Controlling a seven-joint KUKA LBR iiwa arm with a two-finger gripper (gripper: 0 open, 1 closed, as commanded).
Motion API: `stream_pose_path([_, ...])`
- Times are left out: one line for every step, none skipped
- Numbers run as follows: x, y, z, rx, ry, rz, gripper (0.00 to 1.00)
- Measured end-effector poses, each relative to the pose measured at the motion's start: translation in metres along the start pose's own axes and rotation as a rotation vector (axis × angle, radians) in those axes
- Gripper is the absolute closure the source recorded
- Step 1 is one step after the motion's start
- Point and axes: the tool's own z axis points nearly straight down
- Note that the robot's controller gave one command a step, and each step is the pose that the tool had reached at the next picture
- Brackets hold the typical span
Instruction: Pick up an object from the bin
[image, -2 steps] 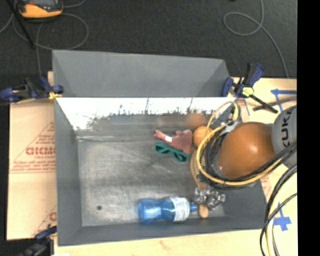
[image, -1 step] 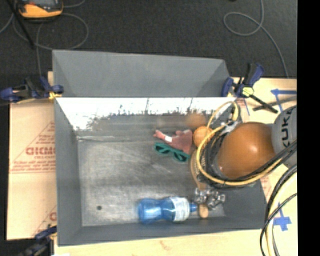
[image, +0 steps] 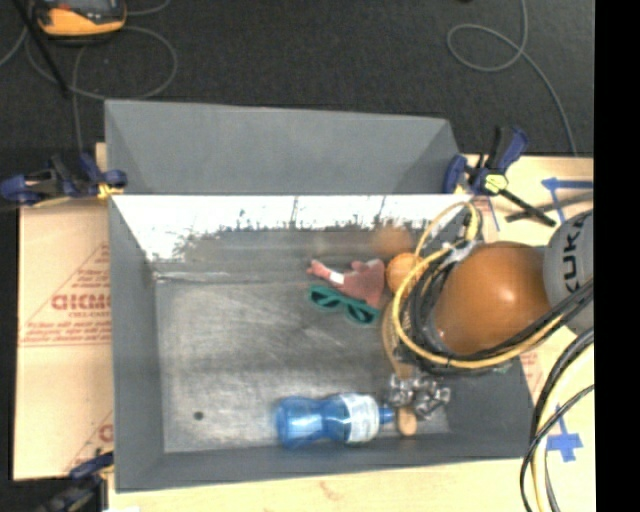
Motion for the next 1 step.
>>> stream_pose_path([-0.0046, -0.0022, 0.0007, 0.000, 0.001, 0.096, 0.00])
